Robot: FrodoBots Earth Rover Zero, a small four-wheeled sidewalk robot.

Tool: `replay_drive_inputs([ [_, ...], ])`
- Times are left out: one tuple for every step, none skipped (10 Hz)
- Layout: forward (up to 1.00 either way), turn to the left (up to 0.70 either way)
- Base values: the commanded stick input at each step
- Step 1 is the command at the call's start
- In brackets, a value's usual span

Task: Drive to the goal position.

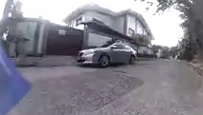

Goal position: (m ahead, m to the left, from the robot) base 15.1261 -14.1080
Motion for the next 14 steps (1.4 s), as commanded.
replay_drive_inputs([
  [0.17, -0.08],
  [0.59, -0.3],
  [1.0, -0.4],
  [1.0, -0.4],
  [1.0, -0.4],
  [1.0, -0.4],
  [1.0, -0.4],
  [1.0, -0.4],
  [1.0, -0.4],
  [1.0, -0.4],
  [1.0, -0.4],
  [1.0, -0.4],
  [1.0, -0.4],
  [1.0, -0.4],
])
